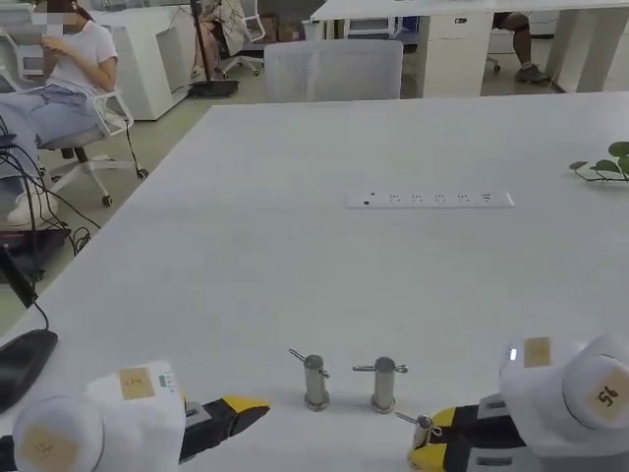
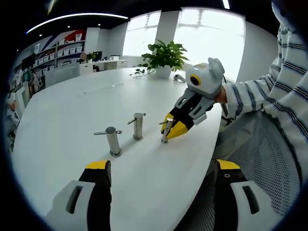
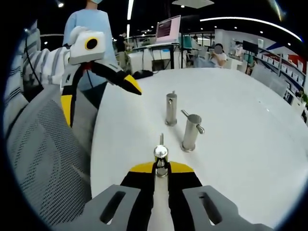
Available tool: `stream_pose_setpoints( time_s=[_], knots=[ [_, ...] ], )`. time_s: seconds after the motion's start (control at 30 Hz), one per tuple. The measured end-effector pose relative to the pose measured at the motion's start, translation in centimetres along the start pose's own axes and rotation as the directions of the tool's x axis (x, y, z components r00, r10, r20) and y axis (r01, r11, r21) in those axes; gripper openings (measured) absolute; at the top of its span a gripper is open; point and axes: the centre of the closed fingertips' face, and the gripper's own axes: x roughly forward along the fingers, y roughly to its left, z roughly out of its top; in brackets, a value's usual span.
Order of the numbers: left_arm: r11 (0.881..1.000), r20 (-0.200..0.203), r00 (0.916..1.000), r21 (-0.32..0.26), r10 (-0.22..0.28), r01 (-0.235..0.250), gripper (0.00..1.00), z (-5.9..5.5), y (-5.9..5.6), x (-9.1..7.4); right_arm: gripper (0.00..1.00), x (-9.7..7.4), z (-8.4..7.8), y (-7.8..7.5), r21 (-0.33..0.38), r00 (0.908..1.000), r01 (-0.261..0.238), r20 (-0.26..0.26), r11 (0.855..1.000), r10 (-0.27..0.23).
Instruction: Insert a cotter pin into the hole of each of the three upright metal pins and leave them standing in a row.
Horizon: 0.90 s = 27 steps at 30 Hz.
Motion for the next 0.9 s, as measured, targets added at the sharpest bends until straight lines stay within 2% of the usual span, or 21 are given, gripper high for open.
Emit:
stream_pose_setpoints(
  time_s=[0.1,0.2,0.43,0.8,0.9],
  knots=[
    [1.0,0.009,1.0,-0.015,0.001,-0.001,0.9,0.1,-0.1,-0.1,0.09,-0.4,0.0,-0.4,-0.031,0.9999,-0.01,-0.014,0.999,0.009],
    [1.0,0.013,0.9999,-0.021,0.006,-0.006,0.93,0.1,-0.1,-0.2,0.09,-0.7,-0.5,-1.4,-0.045,0.9988,0.003,-0.048,0.999,-0.005],
    [0.999,0.015,0.9997,-0.041,0.018,-0.018,0.94,-0.1,-0.2,-0.7,0.09,-1.4,-0.7,-3.5,-0.102,0.9976,-0.018,-0.068,0.995,0.011],
    [0.996,0.015,0.9985,-0.068,0.053,-0.052,0.95,-0.1,0.3,-1.4,0.09,-1.7,-0.8,-5.8,-0.194,0.9955,-0.075,-0.072,0.978,0.062],
    [0.995,0.017,0.9979,-0.077,0.063,-0.061,0.95,-0.1,0.4,-1.5,0.09,-1.7,-0.7,-6.2,-0.2,0.9946,-0.094,-0.064,0.975,0.082]
  ],
)
